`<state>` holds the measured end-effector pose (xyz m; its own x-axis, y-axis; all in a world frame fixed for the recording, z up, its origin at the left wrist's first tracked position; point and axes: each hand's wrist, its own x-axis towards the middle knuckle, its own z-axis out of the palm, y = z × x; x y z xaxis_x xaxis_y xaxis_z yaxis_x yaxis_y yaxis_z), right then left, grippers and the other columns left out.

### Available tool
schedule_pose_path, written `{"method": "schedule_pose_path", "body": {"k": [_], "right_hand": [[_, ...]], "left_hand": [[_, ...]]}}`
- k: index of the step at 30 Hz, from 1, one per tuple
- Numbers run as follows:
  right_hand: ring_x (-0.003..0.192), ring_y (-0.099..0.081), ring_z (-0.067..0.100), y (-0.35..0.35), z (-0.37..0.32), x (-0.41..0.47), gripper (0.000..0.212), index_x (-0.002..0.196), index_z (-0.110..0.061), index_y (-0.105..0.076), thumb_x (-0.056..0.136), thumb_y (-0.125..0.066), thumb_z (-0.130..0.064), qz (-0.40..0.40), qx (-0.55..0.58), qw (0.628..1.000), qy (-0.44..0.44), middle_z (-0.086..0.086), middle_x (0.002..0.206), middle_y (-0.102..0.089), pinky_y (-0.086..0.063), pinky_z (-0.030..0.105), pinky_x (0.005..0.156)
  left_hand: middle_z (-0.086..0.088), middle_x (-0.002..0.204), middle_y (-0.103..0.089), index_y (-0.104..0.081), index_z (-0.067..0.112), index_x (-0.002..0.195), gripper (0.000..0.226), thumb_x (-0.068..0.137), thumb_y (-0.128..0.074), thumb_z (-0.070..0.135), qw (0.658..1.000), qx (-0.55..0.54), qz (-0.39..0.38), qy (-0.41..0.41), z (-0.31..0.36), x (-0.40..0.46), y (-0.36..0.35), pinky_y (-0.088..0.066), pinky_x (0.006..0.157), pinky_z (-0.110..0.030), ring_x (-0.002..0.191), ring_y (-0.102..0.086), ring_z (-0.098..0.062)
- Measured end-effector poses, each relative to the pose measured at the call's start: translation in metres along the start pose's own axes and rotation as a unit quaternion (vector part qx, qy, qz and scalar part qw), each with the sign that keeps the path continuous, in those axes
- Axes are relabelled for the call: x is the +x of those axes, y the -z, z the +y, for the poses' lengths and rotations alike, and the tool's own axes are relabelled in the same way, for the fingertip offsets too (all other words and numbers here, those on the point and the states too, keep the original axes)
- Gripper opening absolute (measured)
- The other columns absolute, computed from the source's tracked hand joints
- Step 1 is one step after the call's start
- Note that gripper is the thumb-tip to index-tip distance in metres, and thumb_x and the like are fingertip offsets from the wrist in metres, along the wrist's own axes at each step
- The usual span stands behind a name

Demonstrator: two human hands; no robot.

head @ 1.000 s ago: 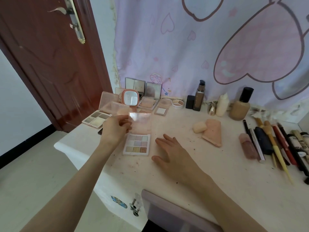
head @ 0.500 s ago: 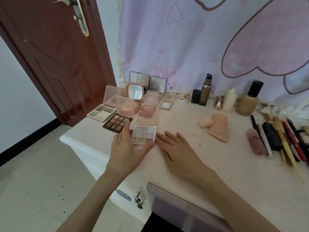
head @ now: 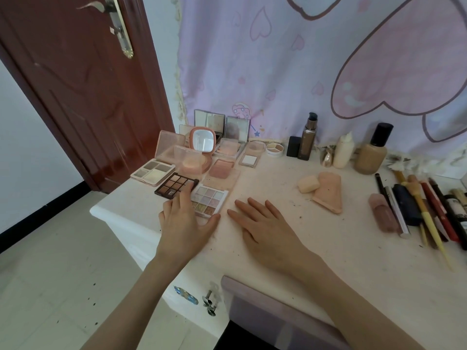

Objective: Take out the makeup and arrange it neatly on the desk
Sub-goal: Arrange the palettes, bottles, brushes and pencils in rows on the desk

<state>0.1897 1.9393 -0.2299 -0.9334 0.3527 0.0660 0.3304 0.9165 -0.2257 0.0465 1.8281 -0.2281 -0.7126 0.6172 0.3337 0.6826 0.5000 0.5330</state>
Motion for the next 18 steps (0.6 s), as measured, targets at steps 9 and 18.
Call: {"method": "schedule_pose_path", "body": {"k": [9,18], "right_hand": [[0.145,0.000,0.011,0.000,-0.002,-0.001,0.047,0.148,-0.032,-0.018,0.101,-0.019,-0.030,0.024,0.008,1.000,-0.012,-0.008,0.158,-0.009,0.008,0.032,0.116],[0.119,-0.049,0.017,0.025,0.010,-0.008,0.032,0.124,-0.012,-0.058,0.097,-0.042,-0.015,0.210,0.179,0.954,-0.118,0.003,0.130,-0.054,-0.033,0.024,0.101]], "left_hand": [[-0.010,0.133,-0.039,-0.031,0.017,0.140,0.079,0.075,-0.069,0.043,0.999,0.042,0.027,0.015,0.001,0.001,-0.003,-0.025,0.097,-0.043,0.119,-0.032,-0.029],[-0.013,0.128,-0.048,-0.048,0.007,0.129,0.047,0.084,-0.062,0.009,0.987,-0.022,0.028,-0.159,0.039,-0.003,-0.012,-0.029,0.096,-0.040,0.117,-0.040,-0.032]]}}
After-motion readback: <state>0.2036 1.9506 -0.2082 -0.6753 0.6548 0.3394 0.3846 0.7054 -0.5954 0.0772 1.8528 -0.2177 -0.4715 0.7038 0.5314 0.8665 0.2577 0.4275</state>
